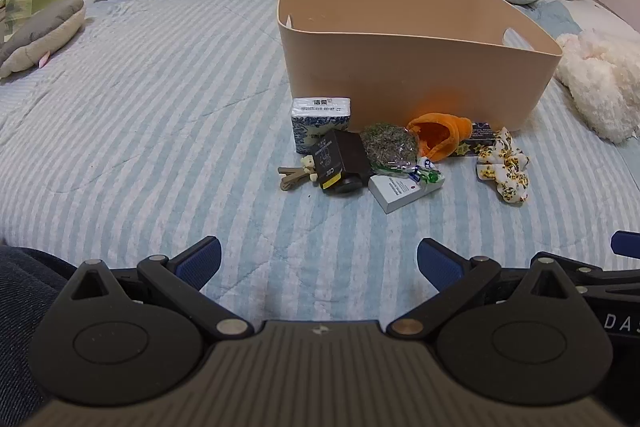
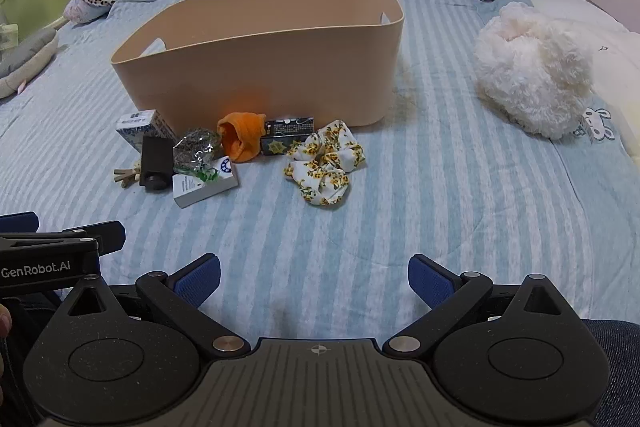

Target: Organize objects

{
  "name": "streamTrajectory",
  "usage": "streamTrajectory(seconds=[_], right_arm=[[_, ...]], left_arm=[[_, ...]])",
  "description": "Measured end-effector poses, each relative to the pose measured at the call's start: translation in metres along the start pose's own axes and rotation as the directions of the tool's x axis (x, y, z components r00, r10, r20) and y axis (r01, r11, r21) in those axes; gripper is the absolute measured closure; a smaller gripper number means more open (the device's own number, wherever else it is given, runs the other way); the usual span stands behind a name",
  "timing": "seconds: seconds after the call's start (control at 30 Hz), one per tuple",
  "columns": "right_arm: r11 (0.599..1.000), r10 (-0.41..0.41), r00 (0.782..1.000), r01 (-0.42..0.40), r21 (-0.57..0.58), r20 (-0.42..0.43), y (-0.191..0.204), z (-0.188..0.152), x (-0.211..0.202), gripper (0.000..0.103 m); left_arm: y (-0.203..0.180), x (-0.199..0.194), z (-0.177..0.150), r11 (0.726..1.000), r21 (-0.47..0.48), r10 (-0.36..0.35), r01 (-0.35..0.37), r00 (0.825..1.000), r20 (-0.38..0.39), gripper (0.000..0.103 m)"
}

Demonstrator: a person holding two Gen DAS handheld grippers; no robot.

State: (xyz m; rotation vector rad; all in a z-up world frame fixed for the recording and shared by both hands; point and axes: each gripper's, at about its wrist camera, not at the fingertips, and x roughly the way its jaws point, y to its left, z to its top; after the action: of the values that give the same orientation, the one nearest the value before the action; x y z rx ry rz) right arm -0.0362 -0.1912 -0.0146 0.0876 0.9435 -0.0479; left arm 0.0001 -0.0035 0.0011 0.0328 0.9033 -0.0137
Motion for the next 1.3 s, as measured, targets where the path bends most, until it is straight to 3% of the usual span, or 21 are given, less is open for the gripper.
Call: streamTrajectory(seconds=[1.3], right_arm=[[1.000,-0.006,1.000,0.006,0.001,-0.009,-0.0002,0.0017,0.0005,0.002]], left_arm=[[0.0025,-0.0031,0.0017,1.000,-0.005,-0.014,0.014,1.000,0.006,0.000]])
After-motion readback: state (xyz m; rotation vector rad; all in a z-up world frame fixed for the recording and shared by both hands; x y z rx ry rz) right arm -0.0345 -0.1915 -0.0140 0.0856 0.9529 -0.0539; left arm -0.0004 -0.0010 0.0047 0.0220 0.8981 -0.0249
